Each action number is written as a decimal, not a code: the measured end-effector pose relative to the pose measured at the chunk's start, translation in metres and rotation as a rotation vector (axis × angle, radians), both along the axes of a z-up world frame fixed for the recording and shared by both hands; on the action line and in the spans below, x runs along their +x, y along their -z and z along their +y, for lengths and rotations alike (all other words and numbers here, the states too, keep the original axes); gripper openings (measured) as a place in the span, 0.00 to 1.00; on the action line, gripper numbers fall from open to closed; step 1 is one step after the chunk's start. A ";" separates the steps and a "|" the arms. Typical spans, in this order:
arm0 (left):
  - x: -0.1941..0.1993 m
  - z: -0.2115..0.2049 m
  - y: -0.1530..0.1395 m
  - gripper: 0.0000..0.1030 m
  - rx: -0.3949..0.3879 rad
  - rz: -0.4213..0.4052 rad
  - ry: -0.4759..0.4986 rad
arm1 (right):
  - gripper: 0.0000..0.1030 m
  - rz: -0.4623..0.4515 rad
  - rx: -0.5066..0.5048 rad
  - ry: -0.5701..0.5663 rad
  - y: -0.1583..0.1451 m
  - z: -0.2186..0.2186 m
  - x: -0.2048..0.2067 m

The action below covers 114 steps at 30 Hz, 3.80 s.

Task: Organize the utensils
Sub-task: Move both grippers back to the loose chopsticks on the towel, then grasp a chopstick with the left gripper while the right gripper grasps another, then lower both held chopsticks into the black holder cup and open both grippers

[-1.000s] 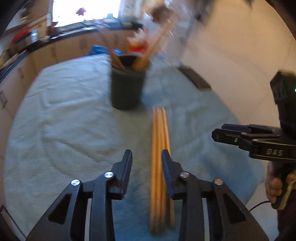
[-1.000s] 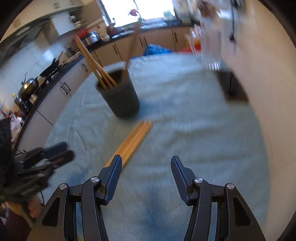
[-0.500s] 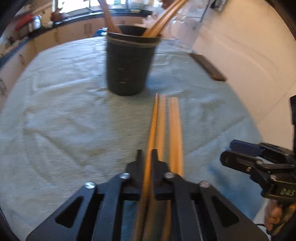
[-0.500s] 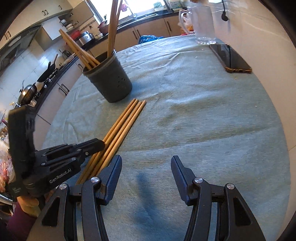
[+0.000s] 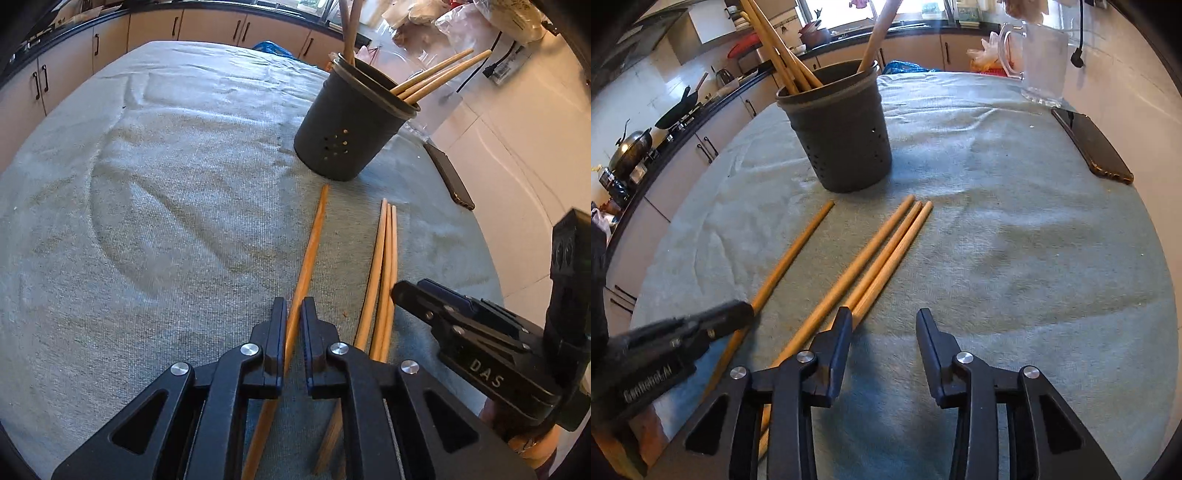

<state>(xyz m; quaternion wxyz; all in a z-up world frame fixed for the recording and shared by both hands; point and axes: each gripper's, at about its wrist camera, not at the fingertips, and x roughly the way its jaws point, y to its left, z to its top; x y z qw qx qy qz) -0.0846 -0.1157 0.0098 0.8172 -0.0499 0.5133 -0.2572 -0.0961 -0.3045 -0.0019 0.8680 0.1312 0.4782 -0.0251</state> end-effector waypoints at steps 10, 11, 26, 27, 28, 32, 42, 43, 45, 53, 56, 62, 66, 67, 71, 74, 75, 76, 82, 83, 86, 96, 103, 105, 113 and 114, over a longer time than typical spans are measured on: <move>0.005 0.007 0.003 0.09 -0.054 0.057 -0.049 | 0.23 0.053 -0.127 -0.003 -0.008 0.016 0.009; 0.005 0.008 0.004 0.09 -0.060 0.056 -0.057 | 0.23 0.067 -0.139 -0.003 -0.008 0.015 0.008; 0.007 0.022 0.010 0.09 -0.161 0.155 -0.123 | 0.13 0.166 -0.187 -0.021 -0.005 0.026 0.035; 0.007 0.026 0.011 0.09 -0.181 0.188 -0.135 | 0.13 0.176 -0.199 -0.036 -0.006 0.024 0.030; 0.005 0.031 0.013 0.09 -0.201 0.223 -0.149 | 0.13 0.188 -0.217 -0.047 -0.005 0.021 0.025; 0.002 0.040 0.014 0.09 -0.206 0.285 -0.173 | 0.23 0.232 -0.263 -0.072 -0.004 -0.005 -0.004; 0.020 0.004 -0.002 0.36 -0.007 0.272 -0.050 | 0.40 0.243 -0.117 0.002 -0.002 -0.064 -0.007; 0.024 -0.003 -0.003 0.36 0.021 0.261 -0.037 | 0.40 0.242 -0.120 0.004 -0.002 -0.065 -0.002; 0.032 -0.012 -0.004 0.36 0.053 0.260 -0.025 | 0.39 0.248 -0.121 0.006 -0.002 -0.066 0.009; 0.049 -0.033 -0.002 0.07 0.121 0.180 0.010 | 0.07 0.223 -0.133 0.010 -0.003 -0.056 0.026; 0.041 -0.023 -0.010 0.06 0.078 0.143 -0.009 | 0.06 0.153 -0.070 0.021 -0.008 -0.059 0.013; 0.006 0.001 -0.067 0.06 0.032 -0.054 0.003 | 0.06 -0.051 -0.036 0.045 -0.056 -0.067 -0.027; -0.028 0.016 -0.107 0.06 0.014 -0.203 0.026 | 0.06 -0.169 -0.042 0.052 -0.093 -0.063 -0.058; -0.035 0.018 -0.114 0.06 0.013 -0.234 0.031 | 0.06 -0.195 -0.043 0.051 -0.100 -0.061 -0.065; -0.071 0.020 -0.134 0.06 0.014 -0.361 0.056 | 0.06 -0.280 -0.056 0.047 -0.124 -0.054 -0.090; -0.092 0.017 -0.140 0.06 0.022 -0.432 0.073 | 0.06 -0.319 -0.072 0.044 -0.134 -0.040 -0.106; -0.099 0.018 -0.143 0.06 0.020 -0.452 0.078 | 0.06 -0.330 -0.078 0.042 -0.137 -0.037 -0.109; -0.105 0.020 -0.144 0.06 0.014 -0.464 0.082 | 0.06 -0.336 -0.081 0.039 -0.137 -0.036 -0.113; -0.120 0.032 -0.157 0.06 -0.040 -0.486 0.075 | 0.06 -0.393 -0.088 0.018 -0.150 -0.025 -0.132; -0.121 0.033 -0.159 0.06 -0.048 -0.489 0.071 | 0.06 -0.400 -0.087 0.015 -0.152 -0.024 -0.133; -0.122 0.034 -0.167 0.05 -0.064 -0.502 0.058 | 0.06 -0.422 -0.088 0.011 -0.156 -0.023 -0.134; -0.094 0.029 -0.209 0.05 -0.120 -0.564 0.023 | 0.06 -0.509 -0.074 0.030 -0.181 -0.027 -0.113; -0.054 0.012 -0.238 0.05 -0.125 -0.624 -0.012 | 0.06 -0.625 -0.050 0.084 -0.218 -0.036 -0.069; -0.039 0.004 -0.245 0.05 -0.134 -0.636 -0.023 | 0.06 -0.652 -0.046 0.103 -0.226 -0.038 -0.051; 0.024 -0.030 -0.265 0.05 -0.190 -0.634 -0.056 | 0.06 -0.714 -0.004 0.163 -0.249 -0.046 0.015; 0.033 -0.036 -0.265 0.05 -0.197 -0.630 -0.055 | 0.06 -0.720 -0.002 0.166 -0.250 -0.048 0.021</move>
